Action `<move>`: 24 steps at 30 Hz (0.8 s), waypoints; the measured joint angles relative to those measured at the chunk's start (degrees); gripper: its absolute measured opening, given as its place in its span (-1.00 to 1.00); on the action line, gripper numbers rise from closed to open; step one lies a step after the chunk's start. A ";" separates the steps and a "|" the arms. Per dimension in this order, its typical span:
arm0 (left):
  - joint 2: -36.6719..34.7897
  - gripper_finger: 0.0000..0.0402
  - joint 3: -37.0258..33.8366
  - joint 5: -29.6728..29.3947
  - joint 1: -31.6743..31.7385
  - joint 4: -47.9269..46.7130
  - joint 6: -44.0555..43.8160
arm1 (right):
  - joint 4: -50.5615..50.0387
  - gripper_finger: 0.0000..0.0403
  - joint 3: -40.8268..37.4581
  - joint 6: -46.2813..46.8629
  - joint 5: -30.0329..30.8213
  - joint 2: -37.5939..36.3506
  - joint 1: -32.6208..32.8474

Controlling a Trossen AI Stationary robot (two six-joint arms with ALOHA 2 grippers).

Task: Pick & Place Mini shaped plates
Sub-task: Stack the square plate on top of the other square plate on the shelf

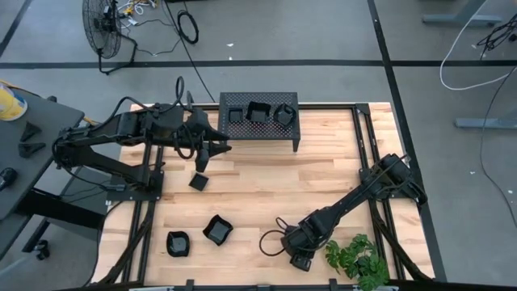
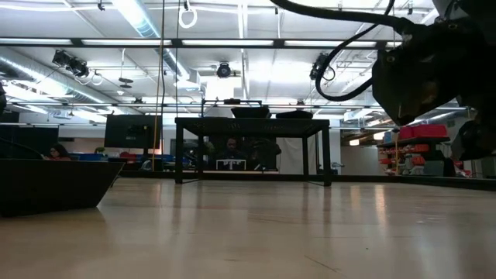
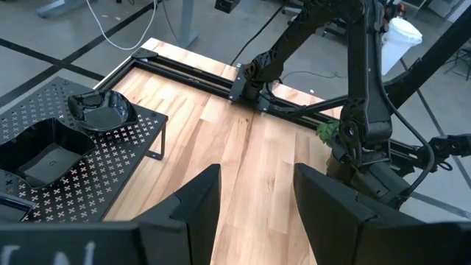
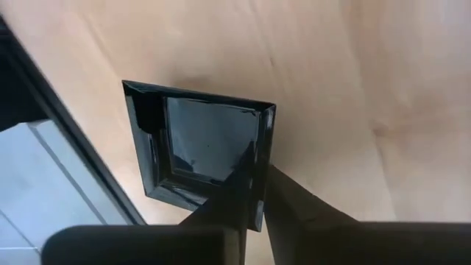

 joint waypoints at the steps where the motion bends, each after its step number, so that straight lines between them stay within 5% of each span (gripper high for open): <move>1: 0.00 -0.12 0.00 0.00 0.00 0.00 0.00 | 0.56 -0.81 0.00 0.04 -0.02 0.00 0.02; 24: 0.00 -0.12 0.00 0.01 0.00 -0.15 -0.01 | 3.19 -0.99 0.02 2.72 -0.15 -0.02 -0.16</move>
